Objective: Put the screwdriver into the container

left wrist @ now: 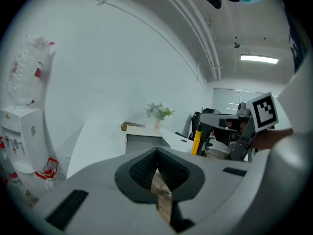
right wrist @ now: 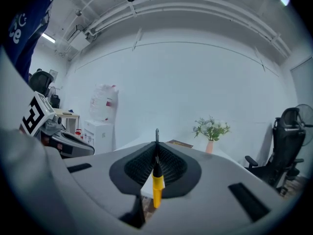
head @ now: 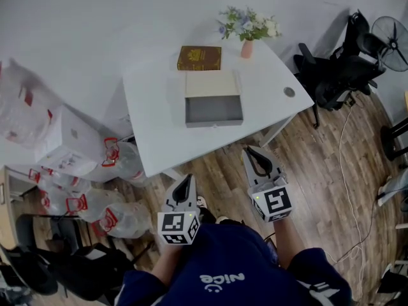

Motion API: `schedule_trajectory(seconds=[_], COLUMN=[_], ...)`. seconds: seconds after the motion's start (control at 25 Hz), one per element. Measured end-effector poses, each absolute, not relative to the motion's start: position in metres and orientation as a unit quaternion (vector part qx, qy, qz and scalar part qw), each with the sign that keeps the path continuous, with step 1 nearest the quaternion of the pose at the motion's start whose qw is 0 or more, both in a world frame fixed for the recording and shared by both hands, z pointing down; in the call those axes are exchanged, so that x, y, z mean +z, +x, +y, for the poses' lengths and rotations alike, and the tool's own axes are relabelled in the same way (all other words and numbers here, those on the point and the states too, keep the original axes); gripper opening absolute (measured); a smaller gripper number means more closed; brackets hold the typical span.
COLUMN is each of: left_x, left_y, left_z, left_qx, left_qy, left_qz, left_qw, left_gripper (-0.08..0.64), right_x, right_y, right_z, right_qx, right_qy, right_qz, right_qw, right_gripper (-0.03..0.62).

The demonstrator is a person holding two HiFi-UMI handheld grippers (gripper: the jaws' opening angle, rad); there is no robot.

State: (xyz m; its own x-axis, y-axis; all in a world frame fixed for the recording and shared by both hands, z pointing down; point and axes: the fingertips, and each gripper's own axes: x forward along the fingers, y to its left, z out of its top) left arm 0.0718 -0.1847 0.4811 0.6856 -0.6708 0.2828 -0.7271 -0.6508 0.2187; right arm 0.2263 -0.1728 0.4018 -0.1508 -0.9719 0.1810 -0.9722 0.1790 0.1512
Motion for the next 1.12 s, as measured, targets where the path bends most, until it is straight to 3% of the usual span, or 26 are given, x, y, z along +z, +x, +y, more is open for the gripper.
schedule_trajectory(seconds=[0.76, 1.12], left_x=[0.493, 0.489], left_y=[0.071, 0.045], left_z=[-0.252, -0.283], left_qx=[0.103, 0.104], left_qy=[0.906, 0.904], left_qz=[-0.374, -0.384], left_qw=[0.170, 0.155], left_gripper=[0.017, 0.017], right_x=[0.368, 0.399], right_y=[0.227, 0.225], right_z=[-0.297, -0.362], right_qx=[-0.063, -0.023], right_qy=[0.604, 0.589], right_qz=[-0.782, -0.793], right_qw=[0.141, 0.156], right_gripper=[0.037, 0.037])
